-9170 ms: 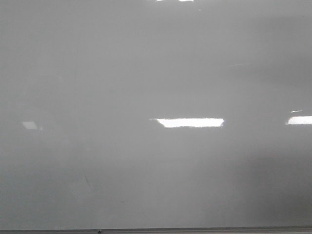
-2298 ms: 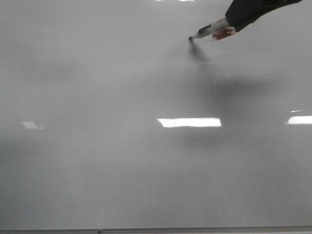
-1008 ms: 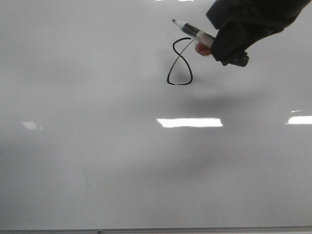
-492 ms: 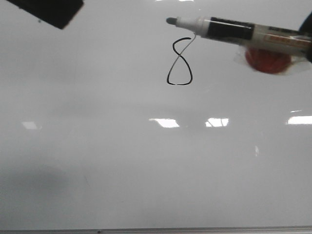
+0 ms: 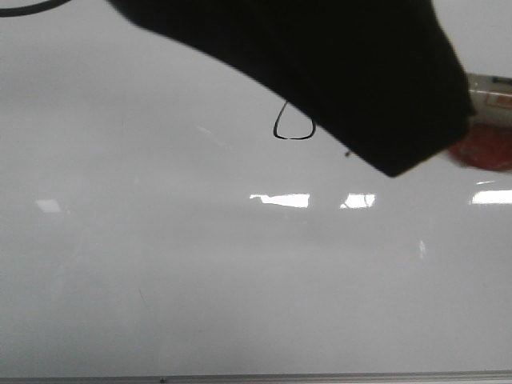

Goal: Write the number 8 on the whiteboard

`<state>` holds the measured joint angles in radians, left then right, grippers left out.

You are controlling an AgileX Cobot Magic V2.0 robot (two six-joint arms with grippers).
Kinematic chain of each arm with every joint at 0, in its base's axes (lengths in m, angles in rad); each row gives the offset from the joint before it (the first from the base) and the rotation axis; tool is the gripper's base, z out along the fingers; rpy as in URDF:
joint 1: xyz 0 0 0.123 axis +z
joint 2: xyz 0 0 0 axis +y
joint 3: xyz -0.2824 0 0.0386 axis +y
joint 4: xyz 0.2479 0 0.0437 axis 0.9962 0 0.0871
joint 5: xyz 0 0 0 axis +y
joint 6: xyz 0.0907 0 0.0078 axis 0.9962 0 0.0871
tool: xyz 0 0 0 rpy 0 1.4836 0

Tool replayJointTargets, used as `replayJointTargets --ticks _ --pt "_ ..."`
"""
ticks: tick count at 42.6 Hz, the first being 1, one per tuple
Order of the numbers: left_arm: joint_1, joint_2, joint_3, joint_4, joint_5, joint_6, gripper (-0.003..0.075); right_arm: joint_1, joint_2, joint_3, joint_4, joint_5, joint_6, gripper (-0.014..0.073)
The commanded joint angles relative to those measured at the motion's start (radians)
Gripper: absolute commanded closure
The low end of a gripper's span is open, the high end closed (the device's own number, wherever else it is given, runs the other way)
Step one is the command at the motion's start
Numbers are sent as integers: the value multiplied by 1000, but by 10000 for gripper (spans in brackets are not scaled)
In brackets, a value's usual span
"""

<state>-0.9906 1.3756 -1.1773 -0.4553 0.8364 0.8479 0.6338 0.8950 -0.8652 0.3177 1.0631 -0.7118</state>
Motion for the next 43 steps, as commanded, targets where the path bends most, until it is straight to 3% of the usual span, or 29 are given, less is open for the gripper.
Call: replayJointTargets --ticks 1,27,31,38,40,43 --pt "-7 -6 -37 -36 -52 0 205 0 -9 -24 28 -34 -12 662" --pt "-7 2 -37 -78 -71 0 659 0 -9 -24 30 -58 -11 646" --pt "-7 2 -37 -78 -72 0 706 0 -9 -24 32 -58 -11 513" --pt "-7 2 -37 -78 -66 -2 741 -1 -9 -24 23 -62 -11 137" --pt "0 2 -37 -73 -57 -10 741 -2 -10 -24 -13 -56 0 70" --pt "17 0 -44 -30 -38 -89 741 -2 -30 -25 -94 -48 69 47"
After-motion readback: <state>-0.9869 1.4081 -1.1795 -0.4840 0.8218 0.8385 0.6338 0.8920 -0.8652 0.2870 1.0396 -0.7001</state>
